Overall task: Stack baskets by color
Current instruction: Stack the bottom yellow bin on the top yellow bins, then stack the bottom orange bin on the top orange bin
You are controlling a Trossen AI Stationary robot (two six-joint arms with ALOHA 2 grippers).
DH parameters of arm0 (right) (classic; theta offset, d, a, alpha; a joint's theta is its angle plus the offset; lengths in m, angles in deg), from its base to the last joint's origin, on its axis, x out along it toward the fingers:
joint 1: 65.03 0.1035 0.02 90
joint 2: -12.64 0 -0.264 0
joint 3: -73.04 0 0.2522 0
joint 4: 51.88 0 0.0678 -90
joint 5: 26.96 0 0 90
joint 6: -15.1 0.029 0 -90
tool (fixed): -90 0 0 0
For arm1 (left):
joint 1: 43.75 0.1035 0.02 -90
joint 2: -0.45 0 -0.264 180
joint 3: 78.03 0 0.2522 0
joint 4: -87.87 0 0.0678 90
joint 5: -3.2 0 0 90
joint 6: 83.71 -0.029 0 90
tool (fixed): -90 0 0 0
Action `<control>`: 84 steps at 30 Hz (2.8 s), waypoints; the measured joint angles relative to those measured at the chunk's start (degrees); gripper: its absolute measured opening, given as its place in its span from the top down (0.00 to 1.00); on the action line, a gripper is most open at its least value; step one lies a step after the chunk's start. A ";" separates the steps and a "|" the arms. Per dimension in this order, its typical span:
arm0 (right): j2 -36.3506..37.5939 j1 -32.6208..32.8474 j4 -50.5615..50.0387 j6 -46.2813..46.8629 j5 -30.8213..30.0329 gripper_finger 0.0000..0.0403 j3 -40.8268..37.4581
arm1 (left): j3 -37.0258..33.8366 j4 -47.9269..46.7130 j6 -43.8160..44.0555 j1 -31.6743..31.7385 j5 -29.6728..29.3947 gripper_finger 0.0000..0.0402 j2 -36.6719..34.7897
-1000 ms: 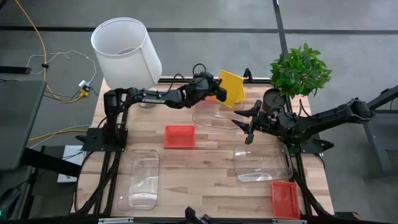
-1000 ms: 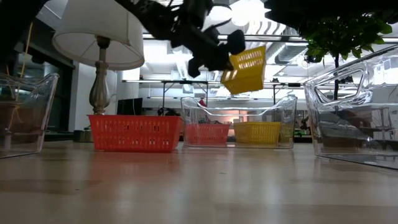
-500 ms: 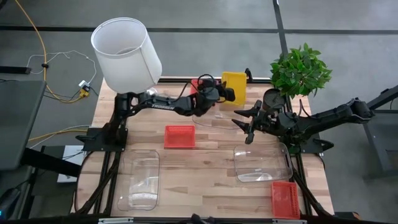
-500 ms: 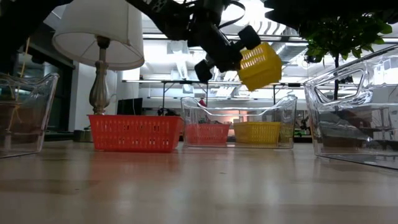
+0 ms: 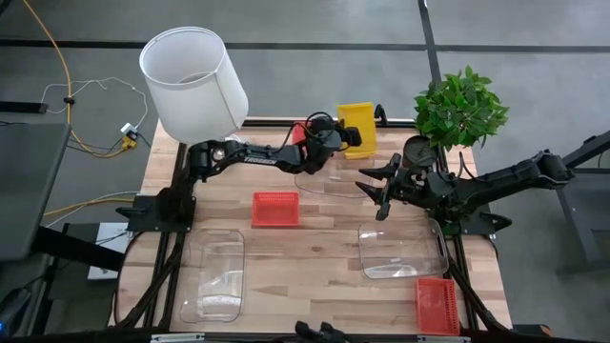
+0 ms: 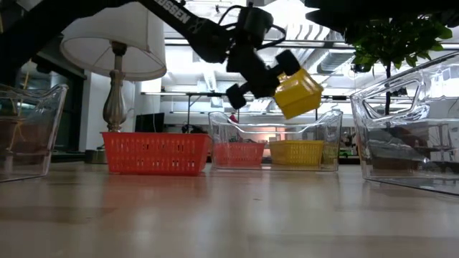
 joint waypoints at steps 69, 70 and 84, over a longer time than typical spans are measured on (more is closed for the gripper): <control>0.02 0.00 -1.19 2.97 0.33 0.59 0.00 | 14.34 -19.87 -0.12 3.94 5.85 0.65 9.96; 0.02 0.00 -1.21 2.97 0.33 0.59 0.00 | 14.34 -19.48 -1.18 3.94 6.22 0.63 9.95; 0.02 0.00 -2.01 2.99 3.12 0.59 0.00 | 14.41 -31.26 -28.30 1.41 15.72 0.55 -4.17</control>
